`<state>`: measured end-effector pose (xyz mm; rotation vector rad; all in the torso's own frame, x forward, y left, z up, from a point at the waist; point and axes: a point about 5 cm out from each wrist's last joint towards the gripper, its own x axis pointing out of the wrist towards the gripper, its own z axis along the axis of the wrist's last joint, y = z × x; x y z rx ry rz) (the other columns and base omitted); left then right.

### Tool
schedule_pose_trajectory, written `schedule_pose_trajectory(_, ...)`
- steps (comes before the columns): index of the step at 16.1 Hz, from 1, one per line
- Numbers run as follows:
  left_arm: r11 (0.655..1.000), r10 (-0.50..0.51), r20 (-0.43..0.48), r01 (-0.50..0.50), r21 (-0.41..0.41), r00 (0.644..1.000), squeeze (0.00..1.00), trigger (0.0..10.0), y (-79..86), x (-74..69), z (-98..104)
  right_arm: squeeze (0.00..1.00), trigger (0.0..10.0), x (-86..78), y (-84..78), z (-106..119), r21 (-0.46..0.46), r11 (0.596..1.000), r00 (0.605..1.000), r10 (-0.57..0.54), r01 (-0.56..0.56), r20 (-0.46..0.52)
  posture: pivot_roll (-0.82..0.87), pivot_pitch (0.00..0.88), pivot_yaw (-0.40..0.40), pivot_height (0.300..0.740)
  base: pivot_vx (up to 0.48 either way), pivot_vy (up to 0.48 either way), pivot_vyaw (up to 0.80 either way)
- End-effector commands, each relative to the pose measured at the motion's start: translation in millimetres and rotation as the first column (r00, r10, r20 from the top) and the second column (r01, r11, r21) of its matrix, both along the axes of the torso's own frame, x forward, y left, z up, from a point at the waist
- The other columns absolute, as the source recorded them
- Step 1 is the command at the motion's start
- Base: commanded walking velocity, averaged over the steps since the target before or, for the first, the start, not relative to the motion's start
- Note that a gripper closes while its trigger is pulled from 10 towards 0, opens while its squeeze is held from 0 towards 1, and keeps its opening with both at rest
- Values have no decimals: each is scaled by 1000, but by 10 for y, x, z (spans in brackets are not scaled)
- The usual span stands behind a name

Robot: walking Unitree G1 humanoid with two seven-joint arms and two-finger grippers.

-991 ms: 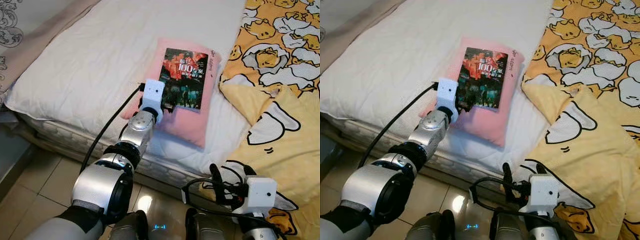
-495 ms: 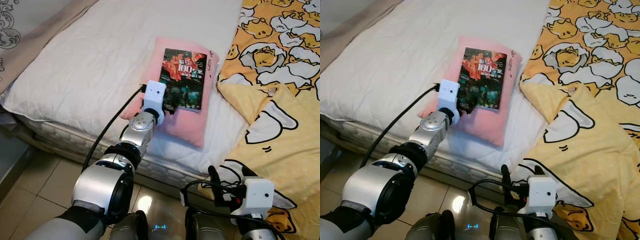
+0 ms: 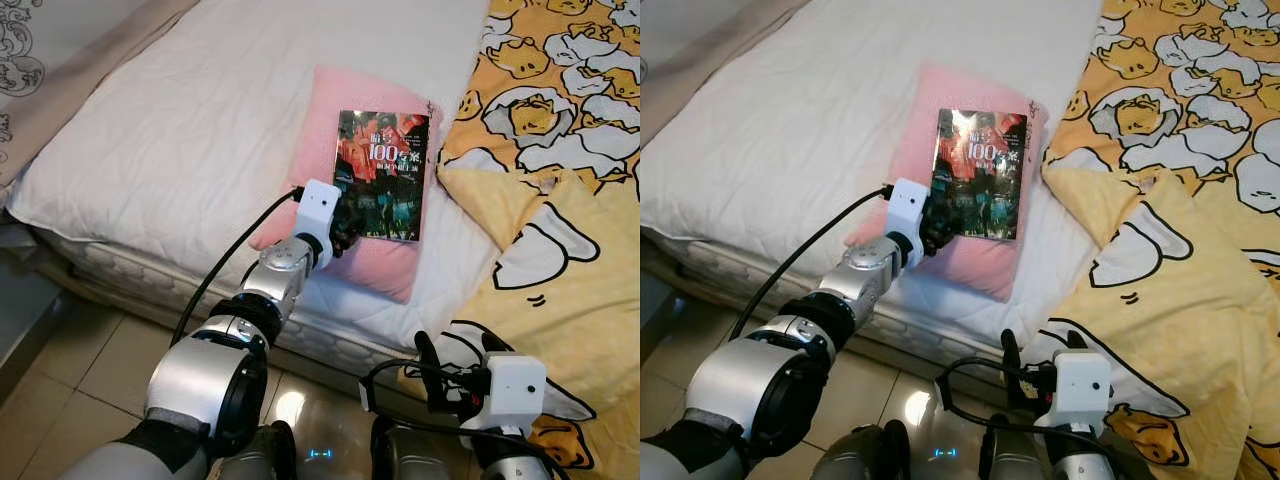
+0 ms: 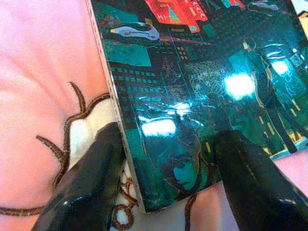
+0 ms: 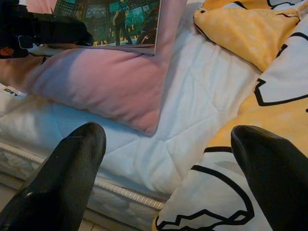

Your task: Clean up the room

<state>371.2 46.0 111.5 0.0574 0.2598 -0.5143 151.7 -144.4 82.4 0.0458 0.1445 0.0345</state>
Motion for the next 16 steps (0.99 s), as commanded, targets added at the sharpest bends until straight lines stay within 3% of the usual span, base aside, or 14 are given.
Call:
schedule_pose_trajectory(1, 998, -32, -136, 38, 45, 990, 0, 0, -3, -162, -309, 0, 10000, -25, -21, -58, 6, 1000, 999, -9, 9, -38, -159, 209, 53, 740, 0, 0, 0)
schedule_pose_trajectory(5, 1000, -21, -131, 19, -21, 991, 0, 0, 8, -138, -265, 0, 10000, -14, -33, -71, 5, 1000, 999, -10, 10, -43, -158, 209, 50, 740, 0, 0, 0)
schedule_pose_trajectory(7, 997, -6, -73, 0, -72, 997, 0, 0, 31, -76, -151, 0, 10000, 11, -50, -80, 3, 1000, 999, -12, 12, -43, -152, 201, 46, 740, 0, 0, 0)
schedule_pose_trajectory(9, 1000, -5, 25, 5, -28, 1000, 0, 0, 76, -33, -61, 0, 10000, 39, -46, -92, 3, 1000, 999, -9, 9, -40, -145, 188, 45, 740, 0, 0, 0)
schedule_pose_trajectory(13, 997, -54, 230, 38, 74, 972, 0, 0, 107, -57, 21, 0, 10000, 70, -51, -104, 1, 1000, 999, -3, 4, -33, -135, 170, 46, 740, 0, 0, 0)
schedule_pose_trajectory(16, 998, 12, 289, -29, 55, 957, 0, 0, 226, -21, 88, 0, 10000, 84, -53, -112, 0, 1000, 1000, -1, 1, -30, -130, 165, 46, 740, 0, 0, 0)
